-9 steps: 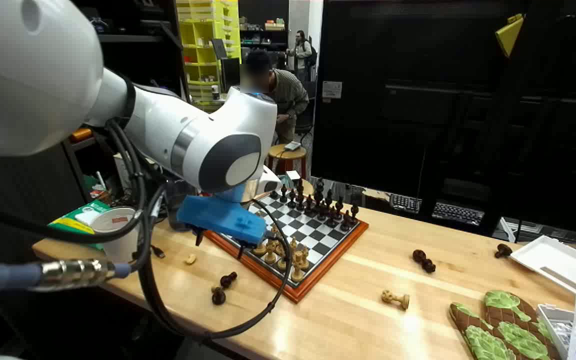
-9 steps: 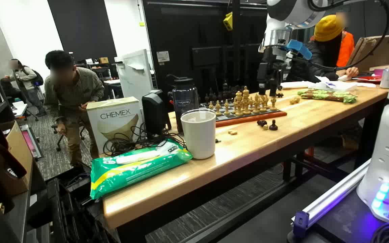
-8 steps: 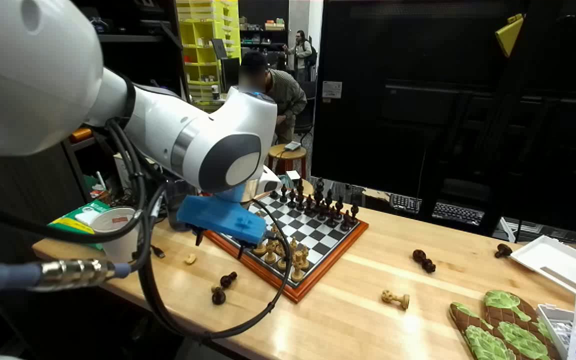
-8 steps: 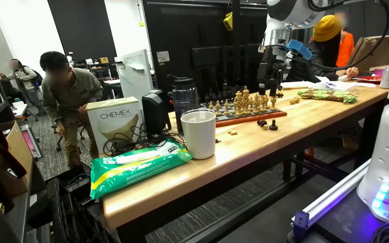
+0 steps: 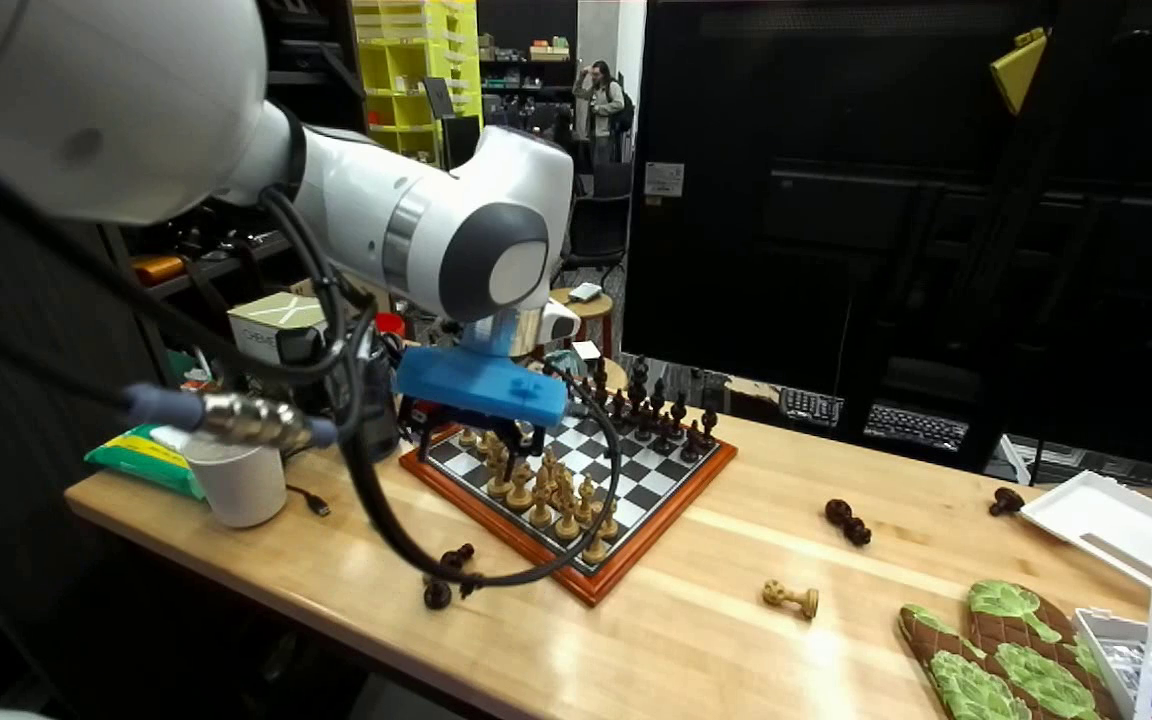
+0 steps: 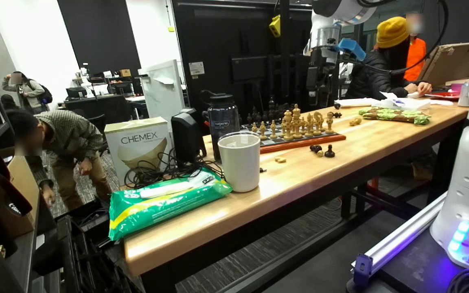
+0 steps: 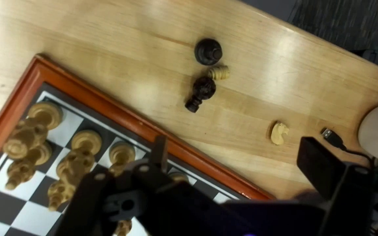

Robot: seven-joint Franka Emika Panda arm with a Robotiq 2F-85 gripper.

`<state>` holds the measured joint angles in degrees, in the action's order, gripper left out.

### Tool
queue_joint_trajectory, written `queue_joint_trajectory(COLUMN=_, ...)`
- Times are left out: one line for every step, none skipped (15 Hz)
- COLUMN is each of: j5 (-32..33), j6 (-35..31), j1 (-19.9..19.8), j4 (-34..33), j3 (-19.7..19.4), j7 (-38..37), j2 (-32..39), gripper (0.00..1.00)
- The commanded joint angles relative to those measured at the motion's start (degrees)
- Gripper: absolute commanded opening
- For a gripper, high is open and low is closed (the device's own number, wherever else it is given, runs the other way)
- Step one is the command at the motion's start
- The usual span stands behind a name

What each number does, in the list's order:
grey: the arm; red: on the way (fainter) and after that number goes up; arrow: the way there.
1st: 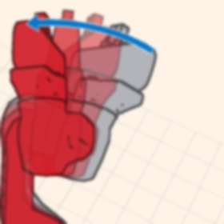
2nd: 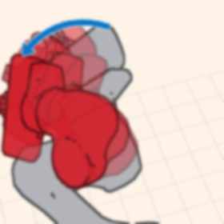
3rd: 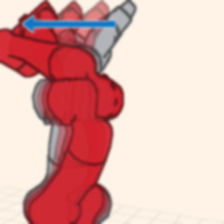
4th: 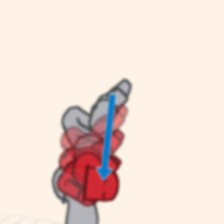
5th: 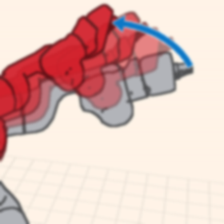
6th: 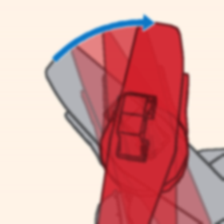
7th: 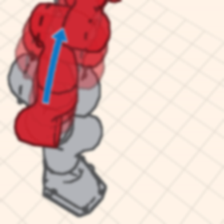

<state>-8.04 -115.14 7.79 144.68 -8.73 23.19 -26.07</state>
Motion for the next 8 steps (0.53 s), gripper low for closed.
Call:
queue_joint_trajectory(j5=4.64, j6=5.0, j1=-0.98, j4=-11.5, j3=1.63, j7=4.41, j2=8.61, gripper=1.0)
queue_joint_trajectory(j5=6.56, j6=5.12, j1=-0.91, j4=-14.61, j3=2.19, j7=5.78, j2=10.98, gripper=1.0)
queue_joint_trajectory(j5=8.31, j6=4.97, j1=-0.87, j4=-17.49, j3=2.8, j7=7.16, j2=13.14, gripper=1.0)
queue_joint_trajectory(j5=9.62, j6=4.26, j1=-0.66, j4=-20.35, j3=3.54, j7=8.47, j2=15.42, gripper=1.0)
queue_joint_trajectory(j5=10.8, j6=3.9, j1=-0.52, j4=-23.15, j3=4.35, j7=9.74, j2=17.6, gripper=1.0)
queue_joint_trajectory(j5=12.11, j6=3.58, j1=-0.4, j4=-26.06, j3=5.43, j7=10.52, j2=19.9, gripper=1.0)
queue_joint_trajectory(j5=13.25, j6=3.13, j1=-0.41, j4=-28.51, j3=6.41, j7=11.72, j2=21.8, gripper=1.0)
queue_joint_trajectory(j5=14.37, j6=2.93, j1=-0.43, j4=-31.21, j3=7.49, j7=12.38, j2=23.93, gripper=1.0)
